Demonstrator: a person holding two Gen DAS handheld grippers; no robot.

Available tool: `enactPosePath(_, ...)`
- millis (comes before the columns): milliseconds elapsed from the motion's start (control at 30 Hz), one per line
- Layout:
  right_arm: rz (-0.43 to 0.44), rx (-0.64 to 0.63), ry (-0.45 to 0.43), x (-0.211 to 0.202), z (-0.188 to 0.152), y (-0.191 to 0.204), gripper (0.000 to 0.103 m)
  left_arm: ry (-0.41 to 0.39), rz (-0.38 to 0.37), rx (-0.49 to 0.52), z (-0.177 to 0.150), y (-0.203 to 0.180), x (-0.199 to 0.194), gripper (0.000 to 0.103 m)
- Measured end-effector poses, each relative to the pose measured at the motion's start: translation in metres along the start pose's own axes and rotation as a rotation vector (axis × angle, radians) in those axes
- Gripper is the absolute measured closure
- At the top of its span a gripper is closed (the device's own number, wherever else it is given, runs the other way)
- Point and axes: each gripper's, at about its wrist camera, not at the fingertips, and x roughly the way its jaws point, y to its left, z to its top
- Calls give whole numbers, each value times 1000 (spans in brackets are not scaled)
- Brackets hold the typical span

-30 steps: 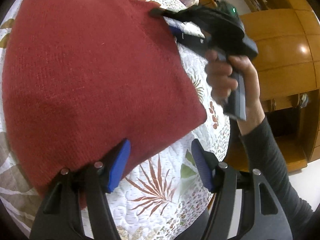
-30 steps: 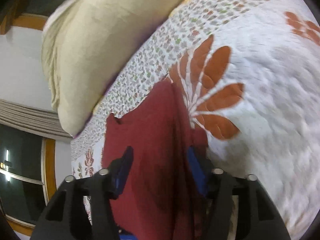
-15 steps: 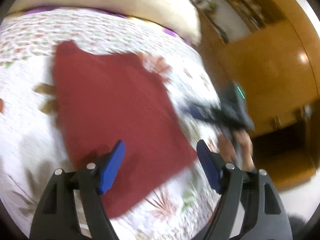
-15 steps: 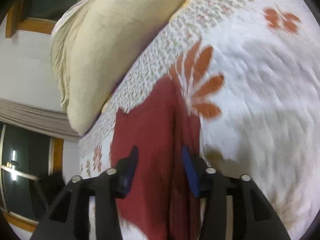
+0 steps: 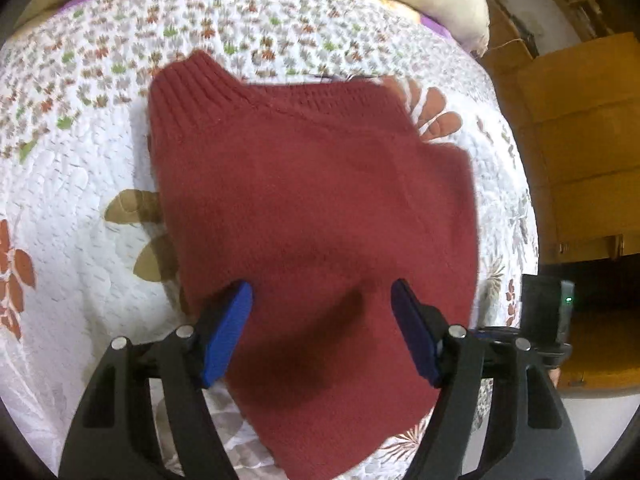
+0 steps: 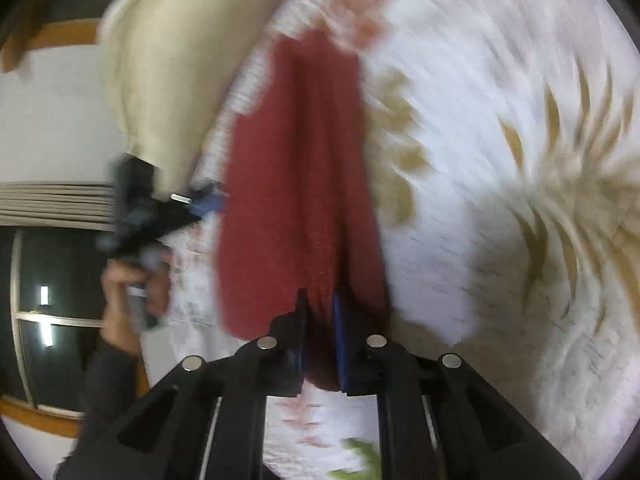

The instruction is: Fold small clothes

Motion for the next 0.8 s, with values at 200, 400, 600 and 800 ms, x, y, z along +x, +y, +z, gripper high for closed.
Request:
enactPosePath(200,30,-113,-124,-43,13,35,68,-157,-135,122,-52,-37,-44,32)
enactPosePath(400,110,-200,-98,-9,73,77,70,-72,-339,128,-104,-48,7,33)
enactPosePath(600,-89,-132,-41,51,125,40,103,-40,-320,58,-106,-33,25,29)
enactPosePath(800,-12,-190,-97,27,133,77,93,-32,-308,56,-119,-31,32,18)
